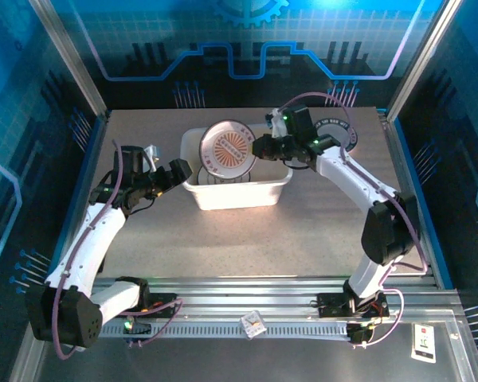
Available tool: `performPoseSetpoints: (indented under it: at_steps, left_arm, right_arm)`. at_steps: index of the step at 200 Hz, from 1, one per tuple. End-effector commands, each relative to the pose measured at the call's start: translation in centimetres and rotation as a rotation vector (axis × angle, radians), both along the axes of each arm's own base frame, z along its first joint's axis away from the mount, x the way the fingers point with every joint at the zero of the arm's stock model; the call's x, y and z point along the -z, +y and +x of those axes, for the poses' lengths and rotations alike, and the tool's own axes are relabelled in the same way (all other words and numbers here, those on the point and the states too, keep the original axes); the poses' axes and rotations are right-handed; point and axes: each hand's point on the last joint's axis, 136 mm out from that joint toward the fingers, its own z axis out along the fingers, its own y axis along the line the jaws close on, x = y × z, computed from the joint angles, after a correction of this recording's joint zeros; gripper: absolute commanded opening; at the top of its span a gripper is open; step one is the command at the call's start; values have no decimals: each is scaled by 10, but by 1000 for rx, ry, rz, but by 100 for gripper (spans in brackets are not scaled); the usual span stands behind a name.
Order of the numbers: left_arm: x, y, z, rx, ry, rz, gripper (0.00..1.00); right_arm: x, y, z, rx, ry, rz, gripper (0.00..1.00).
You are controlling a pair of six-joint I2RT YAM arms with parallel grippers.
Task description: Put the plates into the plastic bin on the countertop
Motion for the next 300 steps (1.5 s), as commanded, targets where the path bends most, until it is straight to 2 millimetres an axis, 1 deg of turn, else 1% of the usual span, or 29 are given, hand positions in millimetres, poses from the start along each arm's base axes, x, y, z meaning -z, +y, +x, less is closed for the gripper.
performPoseSetpoints:
  at_steps: [1,18,48,97,152,208,218,228,249,283,300]
  left_arm:
    - [-4,-2,-4,31,-7,-5,99]
    - [-4,-2,-3,33,-8,-5,99]
    - [-1,-2,-4,31,3,-8,99]
    - [4,-2,-4,30,15,-8,99]
    - [9,-3,-3,30,28,-12,99]
    - [12,-3,-4,32,33,-12,99]
    - [12,-3,-4,32,33,-12,99]
    - [13,-3,-4,32,35,-12,99]
    - [13,-2,-4,30,35,-13,99]
    - [12,-2,-5,30,34,-14,99]
    - [12,-2,-5,28,32,-13,99]
  right_arm:
    - [-6,14,-2,-50,-7,3,0]
    - [8,16,0,-52,27,-13,0]
    - [23,22,2,-64,78,-25,0]
    - [49,24,1,-66,163,-59,0]
    - [75,26,-1,-64,229,-87,1]
    - [96,26,-1,-55,267,-122,6]
    - [100,24,-1,-47,275,-133,8]
    - [100,23,-1,-39,275,-136,12]
    - [99,22,-1,-32,269,-140,16]
    - [99,22,-1,-26,267,-157,37]
    - [97,21,0,-24,258,-159,45]
